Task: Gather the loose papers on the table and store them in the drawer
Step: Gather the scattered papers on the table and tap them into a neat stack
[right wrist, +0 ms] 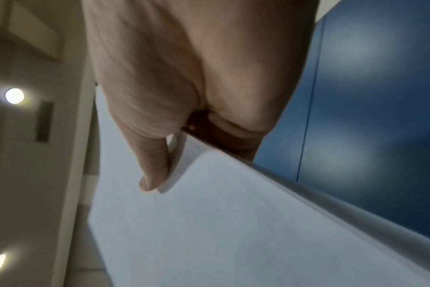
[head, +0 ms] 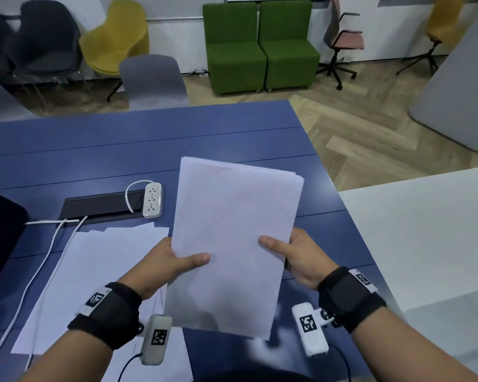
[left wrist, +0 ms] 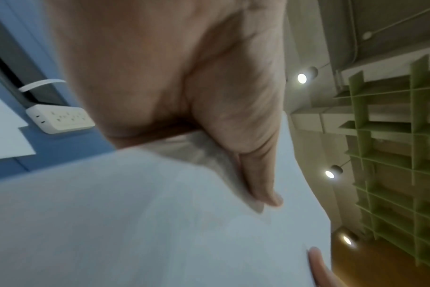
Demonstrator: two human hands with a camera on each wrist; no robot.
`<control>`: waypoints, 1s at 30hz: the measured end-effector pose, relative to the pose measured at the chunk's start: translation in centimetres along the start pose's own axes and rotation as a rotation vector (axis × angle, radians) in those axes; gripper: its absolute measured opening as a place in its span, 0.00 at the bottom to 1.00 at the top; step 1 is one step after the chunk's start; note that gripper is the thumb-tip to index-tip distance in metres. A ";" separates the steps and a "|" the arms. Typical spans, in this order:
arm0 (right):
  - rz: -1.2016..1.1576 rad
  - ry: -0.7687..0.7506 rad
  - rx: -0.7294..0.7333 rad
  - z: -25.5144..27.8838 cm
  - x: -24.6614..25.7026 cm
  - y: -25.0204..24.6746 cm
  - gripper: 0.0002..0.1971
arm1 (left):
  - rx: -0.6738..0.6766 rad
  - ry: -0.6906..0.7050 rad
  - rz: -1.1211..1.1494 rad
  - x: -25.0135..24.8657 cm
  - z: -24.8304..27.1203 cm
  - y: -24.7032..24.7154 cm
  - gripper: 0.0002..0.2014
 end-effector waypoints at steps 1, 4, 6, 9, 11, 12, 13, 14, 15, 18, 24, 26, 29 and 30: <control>0.026 -0.012 -0.005 0.0 0.3 0.1 0.18 | -0.010 0.005 0.031 0.2 0.1 0.0 0.19; 0.095 -0.051 -0.016 0.0 0.4 0.4 0.17 | -0.028 0.053 0.178 -0.2 0.0 -0.1 0.21; 0.132 -0.067 -0.014 0.1 0.3 0.7 0.17 | -0.066 0.074 0.278 -0.5 -0.3 -0.7 0.21; 0.136 -0.064 0.033 0.3 0.6 1.0 0.16 | -0.026 0.079 0.346 -0.9 -0.4 -1.3 0.19; 0.139 -0.059 0.095 0.5 1.3 1.3 0.16 | 0.044 0.091 0.333 -1.6 0.1 -1.8 0.20; 0.151 -0.062 0.113 0.6 1.7 1.4 0.15 | 0.063 0.101 0.309 -2.0 0.4 -2.0 0.21; 0.172 -0.070 0.106 0.5 1.9 1.4 0.15 | 0.059 0.113 0.278 -2.5 0.6 -2.1 0.22; 0.199 -0.087 0.076 0.4 2.2 1.4 0.14 | 0.030 0.131 0.252 -2.9 0.6 -2.2 0.23; 0.231 -0.110 0.030 0.2 2.4 1.4 0.13 | -0.029 0.150 0.237 -3.4 0.5 -2.2 0.22; 0.291 -0.178 -0.096 0.0 2.6 1.5 0.10 | -0.227 0.203 0.262 -4.2 0.2 -2.4 0.15; 0.164 -0.201 0.026 0.8 4.2 2.2 0.14 | -0.197 0.219 0.325 -5.4 0.2 -3.5 0.17; 0.057 -0.176 0.060 0.8 4.8 2.6 0.15 | -0.141 0.180 0.377 -5.8 0.3 -3.3 0.19; 0.016 -0.199 0.016 0.3 5.3 2.4 0.15 | -0.069 0.164 0.377 -5.8 0.7 -1.8 0.22; 0.024 -0.211 -0.011 0.2 5.3 2.2 0.14 | -0.089 0.172 0.393 -5.5 0.8 -1.6 0.22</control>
Point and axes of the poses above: each hand's wrist, its own z-axis away from the middle knuckle, its own y-axis out of the palm, x = y × z, the point moved 8 cm from there along -z, towards the middle knuckle, and after that the axes turned 13 degrees about -x, right-handed, at the moved point
